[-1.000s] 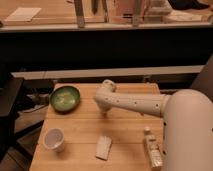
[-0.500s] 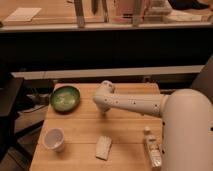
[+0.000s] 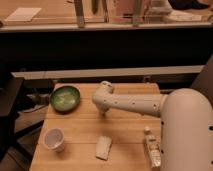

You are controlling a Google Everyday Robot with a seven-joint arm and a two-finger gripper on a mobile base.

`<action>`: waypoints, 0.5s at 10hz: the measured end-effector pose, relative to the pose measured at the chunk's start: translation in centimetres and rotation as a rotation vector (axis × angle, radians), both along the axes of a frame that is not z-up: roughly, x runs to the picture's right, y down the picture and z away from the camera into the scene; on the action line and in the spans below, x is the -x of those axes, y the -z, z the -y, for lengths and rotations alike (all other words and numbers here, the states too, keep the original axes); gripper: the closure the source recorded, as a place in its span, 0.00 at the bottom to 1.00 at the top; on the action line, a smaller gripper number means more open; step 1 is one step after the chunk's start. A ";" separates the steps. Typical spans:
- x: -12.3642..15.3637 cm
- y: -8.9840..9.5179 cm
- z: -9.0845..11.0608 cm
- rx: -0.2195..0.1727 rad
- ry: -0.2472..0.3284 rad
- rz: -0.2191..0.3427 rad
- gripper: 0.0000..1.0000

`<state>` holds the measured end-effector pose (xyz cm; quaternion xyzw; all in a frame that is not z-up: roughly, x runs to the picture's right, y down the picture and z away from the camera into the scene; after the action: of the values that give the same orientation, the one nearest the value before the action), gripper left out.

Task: Push the eraser across the table

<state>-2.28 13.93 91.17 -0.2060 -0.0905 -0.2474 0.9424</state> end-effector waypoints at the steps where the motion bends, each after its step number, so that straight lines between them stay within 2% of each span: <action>1: 0.0 -0.1 0.0 -0.002 0.004 0.001 1.00; 5: 0.1 -0.2 0.1 -0.010 0.020 0.008 1.00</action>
<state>-2.42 13.88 91.37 -0.2013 -0.0911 -0.2584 0.9404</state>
